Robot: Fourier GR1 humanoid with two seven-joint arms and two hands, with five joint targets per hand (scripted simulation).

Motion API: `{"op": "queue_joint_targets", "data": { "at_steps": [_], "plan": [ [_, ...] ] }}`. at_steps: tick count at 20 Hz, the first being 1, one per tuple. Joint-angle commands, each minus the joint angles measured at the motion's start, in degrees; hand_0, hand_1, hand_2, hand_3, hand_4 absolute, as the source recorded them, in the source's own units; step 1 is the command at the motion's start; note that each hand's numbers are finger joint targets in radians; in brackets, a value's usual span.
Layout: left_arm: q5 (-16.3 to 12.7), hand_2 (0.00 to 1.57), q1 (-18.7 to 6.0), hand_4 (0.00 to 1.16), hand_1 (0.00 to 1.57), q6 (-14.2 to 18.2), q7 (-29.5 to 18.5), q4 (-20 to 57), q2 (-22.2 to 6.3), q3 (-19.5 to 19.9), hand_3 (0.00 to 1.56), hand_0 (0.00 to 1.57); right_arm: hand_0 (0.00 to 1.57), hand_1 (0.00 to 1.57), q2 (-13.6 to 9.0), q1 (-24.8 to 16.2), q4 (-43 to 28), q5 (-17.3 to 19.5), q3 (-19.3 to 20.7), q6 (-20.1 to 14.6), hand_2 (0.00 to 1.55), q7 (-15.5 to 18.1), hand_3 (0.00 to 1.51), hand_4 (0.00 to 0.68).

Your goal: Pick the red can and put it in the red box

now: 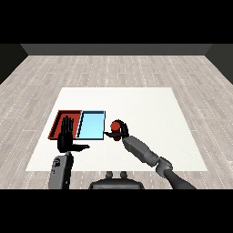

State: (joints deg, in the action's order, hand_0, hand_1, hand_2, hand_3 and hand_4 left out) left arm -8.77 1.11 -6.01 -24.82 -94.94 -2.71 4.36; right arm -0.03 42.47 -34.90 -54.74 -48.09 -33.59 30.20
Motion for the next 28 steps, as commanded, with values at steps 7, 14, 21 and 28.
{"op": "queue_joint_targets", "data": {
  "at_steps": [7, 14, 21, 28],
  "plan": [
    [0.9, 0.0, -0.9, 0.0, 0.0, -0.1, -0.6, 2.1, 1.2, -1.9, 0.0, 0.0, 1.54, 1.54, 0.0, -2.5, -6.5, 4.4, 2.1, -4.3, 1.47, 4.7, 1.38, 0.586],
    [4.5, 0.0, -3.2, 0.0, 0.0, 2.0, -1.9, 5.2, 2.1, -3.3, 0.0, 0.0, 1.52, 1.52, -2.8, -2.7, -14.8, 10.2, 5.8, -5.8, 1.46, 3.4, 1.38, 0.608],
    [3.2, 0.0, -1.9, 0.0, 0.0, 3.7, 4.5, -3.4, 2.6, -10.3, 0.0, 0.0, 1.51, 1.51, -9.6, -6.2, -34.3, 14.9, 5.4, -10.8, 1.46, -0.7, 1.4, 0.643],
    [4.2, 0.0, 0.1, 0.0, 0.0, 1.8, 8.6, -6.7, 1.8, -9.8, 0.0, 0.0, 1.44, 1.44, -16.1, -12.6, -49.1, 21.7, 7.6, -11.4, 1.41, -6.3, 1.38, 0.622]
  ]
}}
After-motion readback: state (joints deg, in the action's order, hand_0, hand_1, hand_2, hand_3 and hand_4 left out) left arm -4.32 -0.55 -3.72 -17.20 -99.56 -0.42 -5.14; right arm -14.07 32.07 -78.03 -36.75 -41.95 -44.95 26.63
